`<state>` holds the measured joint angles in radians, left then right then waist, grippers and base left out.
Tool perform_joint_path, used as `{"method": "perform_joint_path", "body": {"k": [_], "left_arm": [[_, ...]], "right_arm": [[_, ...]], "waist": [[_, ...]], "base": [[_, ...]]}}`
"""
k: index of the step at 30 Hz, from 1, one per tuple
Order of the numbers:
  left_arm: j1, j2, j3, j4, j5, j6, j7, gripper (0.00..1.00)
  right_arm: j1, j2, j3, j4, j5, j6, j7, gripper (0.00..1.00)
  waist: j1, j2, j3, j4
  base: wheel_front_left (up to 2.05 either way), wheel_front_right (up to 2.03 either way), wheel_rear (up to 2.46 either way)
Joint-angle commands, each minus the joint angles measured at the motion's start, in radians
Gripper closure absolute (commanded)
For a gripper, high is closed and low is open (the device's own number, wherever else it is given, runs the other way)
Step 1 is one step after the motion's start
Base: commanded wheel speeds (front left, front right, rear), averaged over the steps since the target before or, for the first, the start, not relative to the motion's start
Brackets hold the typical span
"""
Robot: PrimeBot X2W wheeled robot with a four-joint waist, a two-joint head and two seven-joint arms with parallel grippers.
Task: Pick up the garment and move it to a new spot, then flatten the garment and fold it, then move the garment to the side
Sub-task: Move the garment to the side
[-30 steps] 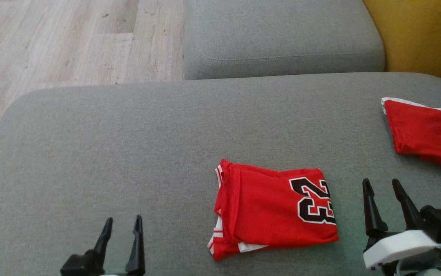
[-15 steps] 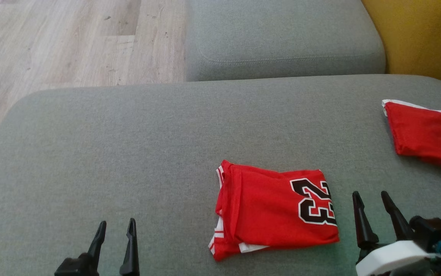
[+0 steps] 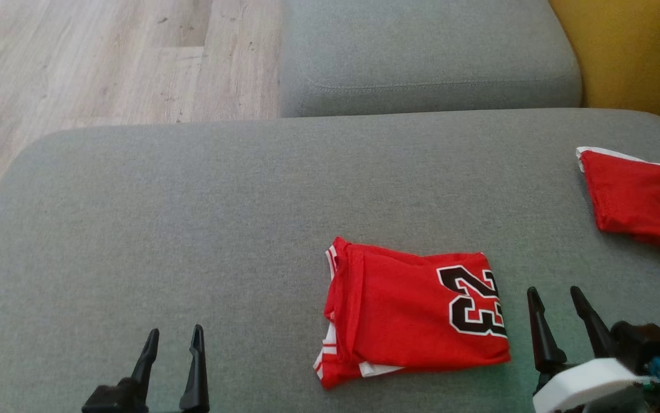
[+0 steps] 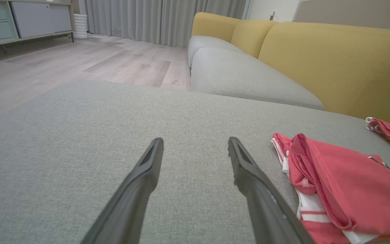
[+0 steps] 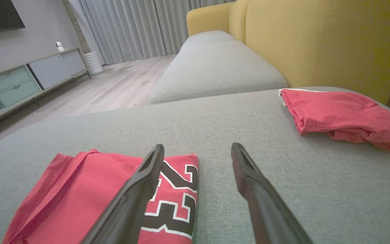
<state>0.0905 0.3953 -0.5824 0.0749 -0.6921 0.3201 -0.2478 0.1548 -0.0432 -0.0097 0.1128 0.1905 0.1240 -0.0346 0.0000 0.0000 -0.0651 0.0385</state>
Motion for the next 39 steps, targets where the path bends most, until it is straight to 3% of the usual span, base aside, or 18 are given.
{"method": "perform_joint_path", "body": {"k": [1, 9, 16, 25, 33, 34, 35, 36, 37, 38, 39], "left_arm": [[-0.039, 0.010, 0.039, -0.033, 0.016, 0.008, -0.007, 0.00], [-0.051, 0.010, 0.037, -0.043, 0.020, 0.016, -0.001, 0.00], [-0.060, 0.000, 0.035, -0.034, 0.019, 0.012, -0.003, 0.00], [-0.086, -0.008, 0.038, -0.025, 0.025, 0.003, -0.006, 0.00], [-0.104, -0.011, 0.046, -0.018, 0.035, 0.000, -0.008, 0.00], [-0.105, -0.011, 0.046, -0.018, 0.036, 0.000, -0.009, 0.00], [-0.107, -0.011, 0.046, -0.019, 0.038, 0.000, -0.009, 0.00], [-0.108, -0.011, 0.045, -0.020, 0.040, 0.000, -0.009, 0.00], [-0.109, -0.012, 0.043, -0.023, 0.042, 0.000, -0.009, 0.00], [-0.110, -0.012, 0.040, -0.026, 0.045, 0.000, -0.009, 0.00], [-0.111, -0.012, 0.037, -0.028, 0.047, -0.001, -0.009, 0.00]], "right_arm": [[-0.053, -0.007, 0.020, -0.041, -0.009, 0.007, 0.013, 0.00], [-0.102, -0.007, -0.021, -0.103, -0.111, 0.007, 0.292, 0.00], [-0.152, -0.007, -0.057, -0.051, -0.083, 0.007, 0.504, 0.00], [-0.232, -0.007, -0.101, 0.101, -0.048, 0.007, 0.581, 0.00], [-0.292, -0.007, -0.100, 0.228, -0.004, 0.007, 0.588, 0.00], [-0.298, -0.007, -0.097, 0.239, 0.000, 0.007, 0.582, 0.22], [-0.304, -0.007, -0.094, 0.247, 0.008, 0.007, 0.574, 0.52], [-0.310, -0.007, -0.091, 0.253, 0.016, 0.007, 0.564, 0.69], [-0.316, -0.007, -0.089, 0.258, 0.019, 0.007, 0.556, 0.93], [-0.323, -0.007, -0.088, 0.261, 0.019, 0.007, 0.547, 1.00], [-0.331, -0.007, -0.088, 0.261, 0.016, 0.007, 0.537, 1.00]], "waist": [[0.0000, 0.0000, 0.004, 0.003], [0.0000, 0.0000, 0.024, 0.047], [0.0000, 0.0000, 0.053, 0.107], [0.0000, 0.0000, 0.111, 0.175], [0.0000, 0.0000, 0.144, 0.199], [0.0000, 0.0000, 0.146, 0.198], [0.0000, 0.0000, 0.148, 0.195], [0.0000, 0.0000, 0.149, 0.189], [0.0000, 0.0000, 0.151, 0.183], [0.0000, 0.0000, 0.152, 0.175], [0.0000, 0.0000, 0.154, 0.164]], "base": [[0.00, 0.00, 0.00], [0.00, 0.00, 0.00], [0.00, 0.00, 0.00], [0.00, 0.00, 0.00], [0.00, 0.00, 0.00], [0.00, 0.00, 0.00], [0.00, 0.00, 0.00], [0.00, 0.00, 0.00], [0.00, 0.00, 0.00], [0.00, 0.00, 0.00], [0.00, 0.00, 0.00]]}}
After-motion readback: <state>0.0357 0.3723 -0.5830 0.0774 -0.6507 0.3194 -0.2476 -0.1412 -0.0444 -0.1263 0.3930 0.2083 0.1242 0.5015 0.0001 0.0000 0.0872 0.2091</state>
